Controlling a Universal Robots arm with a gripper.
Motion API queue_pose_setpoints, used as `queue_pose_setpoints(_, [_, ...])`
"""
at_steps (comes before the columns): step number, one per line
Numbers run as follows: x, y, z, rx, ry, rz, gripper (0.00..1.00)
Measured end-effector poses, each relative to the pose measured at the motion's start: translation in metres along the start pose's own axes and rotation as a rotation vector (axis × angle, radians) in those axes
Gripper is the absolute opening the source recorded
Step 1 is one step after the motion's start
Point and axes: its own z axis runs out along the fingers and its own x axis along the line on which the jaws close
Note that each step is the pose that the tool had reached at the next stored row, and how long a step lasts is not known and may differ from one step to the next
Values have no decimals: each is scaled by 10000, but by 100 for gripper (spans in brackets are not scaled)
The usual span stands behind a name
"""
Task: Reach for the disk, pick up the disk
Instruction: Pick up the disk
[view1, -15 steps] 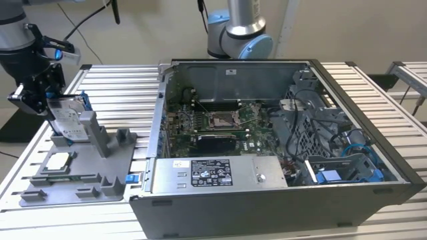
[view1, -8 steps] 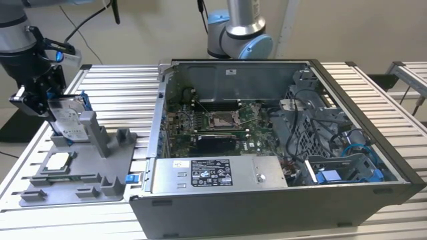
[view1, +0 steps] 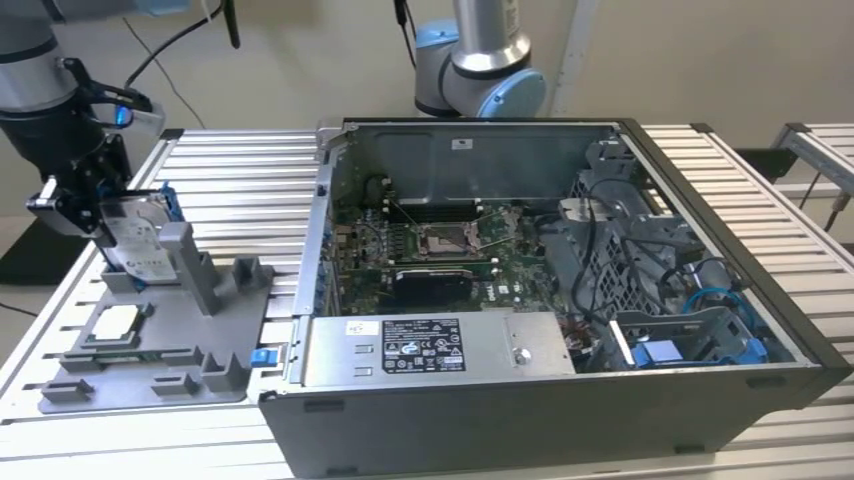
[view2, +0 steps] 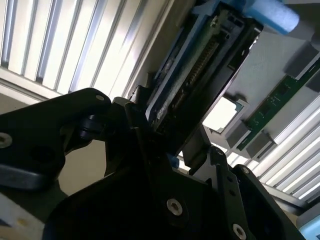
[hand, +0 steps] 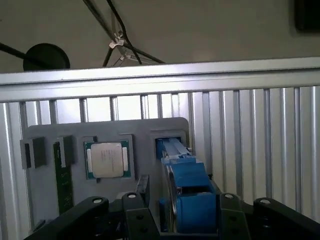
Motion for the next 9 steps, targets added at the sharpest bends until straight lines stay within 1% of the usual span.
queue_pose_setpoints(2, [0, 0, 20, 21, 4, -214, 100])
queue_pose_setpoints(3, [0, 0, 31, 36, 4, -251, 100])
queue_pose_setpoints(7, [1, -1, 77, 98, 3, -290, 100])
queue_pose_setpoints(9, [1, 0, 96, 111, 6, -309, 100])
